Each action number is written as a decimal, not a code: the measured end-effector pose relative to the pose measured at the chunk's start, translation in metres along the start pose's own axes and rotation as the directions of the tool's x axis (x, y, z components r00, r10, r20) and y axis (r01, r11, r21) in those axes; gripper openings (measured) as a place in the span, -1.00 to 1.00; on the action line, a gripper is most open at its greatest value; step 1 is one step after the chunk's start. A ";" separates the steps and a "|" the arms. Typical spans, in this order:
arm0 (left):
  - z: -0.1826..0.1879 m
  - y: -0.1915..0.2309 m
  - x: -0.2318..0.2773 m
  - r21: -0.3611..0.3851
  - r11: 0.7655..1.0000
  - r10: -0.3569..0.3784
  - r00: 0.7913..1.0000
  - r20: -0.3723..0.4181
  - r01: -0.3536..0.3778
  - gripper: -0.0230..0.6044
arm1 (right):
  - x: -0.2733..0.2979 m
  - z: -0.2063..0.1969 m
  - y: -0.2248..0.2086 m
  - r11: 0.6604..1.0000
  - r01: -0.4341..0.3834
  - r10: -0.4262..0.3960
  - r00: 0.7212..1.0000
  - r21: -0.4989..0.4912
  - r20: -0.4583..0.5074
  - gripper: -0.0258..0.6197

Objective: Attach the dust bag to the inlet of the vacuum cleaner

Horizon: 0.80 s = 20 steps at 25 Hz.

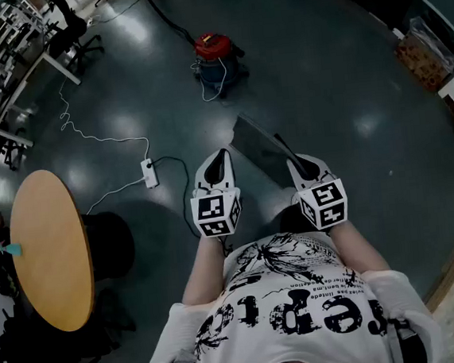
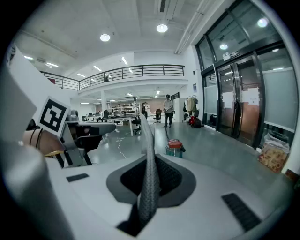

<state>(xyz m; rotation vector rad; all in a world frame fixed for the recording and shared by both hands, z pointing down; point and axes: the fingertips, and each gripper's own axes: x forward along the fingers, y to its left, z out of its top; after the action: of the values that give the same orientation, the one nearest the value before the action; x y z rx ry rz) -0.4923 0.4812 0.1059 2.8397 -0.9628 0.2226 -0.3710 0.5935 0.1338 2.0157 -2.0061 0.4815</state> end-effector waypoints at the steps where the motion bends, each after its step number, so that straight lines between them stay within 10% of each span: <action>1: 0.003 -0.006 0.012 0.001 1.000 0.010 1.000 0.001 -0.010 -0.91 | 0.002 0.003 -0.014 1.000 -0.009 0.009 1.000 -0.001 -0.001 -0.84; 20: 0.019 -0.061 0.229 -0.016 0.985 0.173 0.983 -0.068 -0.174 -0.91 | 0.113 0.042 -0.271 0.990 -0.133 0.129 0.988 -0.038 -0.082 -0.84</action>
<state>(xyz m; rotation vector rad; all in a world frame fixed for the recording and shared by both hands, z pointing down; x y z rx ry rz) -0.2737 0.3901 0.1243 2.7112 -1.1914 0.3201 -0.0993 0.4773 0.1546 1.8179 -2.0909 0.5323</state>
